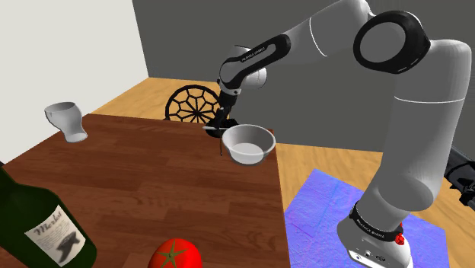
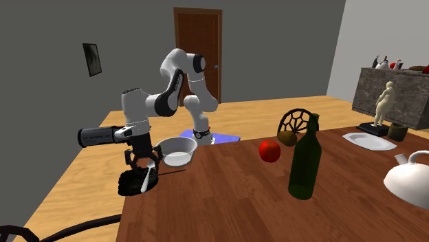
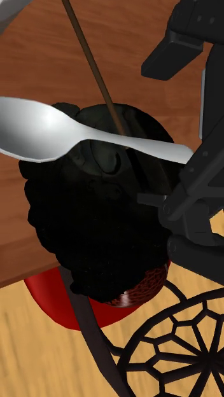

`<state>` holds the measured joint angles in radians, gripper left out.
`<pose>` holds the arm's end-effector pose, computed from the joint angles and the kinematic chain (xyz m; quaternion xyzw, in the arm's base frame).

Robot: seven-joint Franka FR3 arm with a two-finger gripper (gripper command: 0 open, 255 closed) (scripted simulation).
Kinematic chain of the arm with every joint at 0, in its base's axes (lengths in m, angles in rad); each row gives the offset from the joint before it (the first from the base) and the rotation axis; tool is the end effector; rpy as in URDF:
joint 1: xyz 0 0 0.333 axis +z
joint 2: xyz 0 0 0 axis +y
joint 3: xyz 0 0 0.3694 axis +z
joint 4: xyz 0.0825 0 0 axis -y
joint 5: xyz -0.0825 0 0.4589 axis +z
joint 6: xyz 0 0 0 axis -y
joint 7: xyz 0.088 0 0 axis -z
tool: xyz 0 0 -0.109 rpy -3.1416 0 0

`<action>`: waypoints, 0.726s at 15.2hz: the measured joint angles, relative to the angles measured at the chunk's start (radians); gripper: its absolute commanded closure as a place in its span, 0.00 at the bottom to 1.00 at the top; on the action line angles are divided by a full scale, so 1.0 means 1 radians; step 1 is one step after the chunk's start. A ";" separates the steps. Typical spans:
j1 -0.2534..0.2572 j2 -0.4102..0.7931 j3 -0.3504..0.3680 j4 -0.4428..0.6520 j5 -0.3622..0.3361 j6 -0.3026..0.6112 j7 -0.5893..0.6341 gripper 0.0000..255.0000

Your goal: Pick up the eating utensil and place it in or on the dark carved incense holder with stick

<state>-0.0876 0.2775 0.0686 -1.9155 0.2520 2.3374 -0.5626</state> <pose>0.7045 -0.0116 0.3710 -0.9742 -0.1860 -0.0986 0.0809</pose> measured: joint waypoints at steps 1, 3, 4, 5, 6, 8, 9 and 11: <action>0.000 0.000 0.000 0.000 0.000 0.000 0.000 0.00; -0.001 -0.007 -0.001 0.007 -0.002 -0.014 0.002 0.00; -0.002 -0.026 -0.002 0.007 -0.004 -0.033 0.006 0.00; -0.004 -0.046 -0.004 0.006 -0.005 -0.052 0.007 0.00; -0.009 -0.055 -0.007 0.021 -0.007 -0.076 0.005 0.00; -0.011 -0.072 -0.009 0.023 -0.009 -0.096 0.006 0.00; -0.012 -0.073 -0.009 0.025 -0.009 -0.098 0.006 0.00; -0.012 -0.075 -0.009 0.025 -0.009 -0.101 0.006 0.00</action>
<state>-0.0999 0.2028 0.0593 -1.8907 0.2431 2.2362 -0.5570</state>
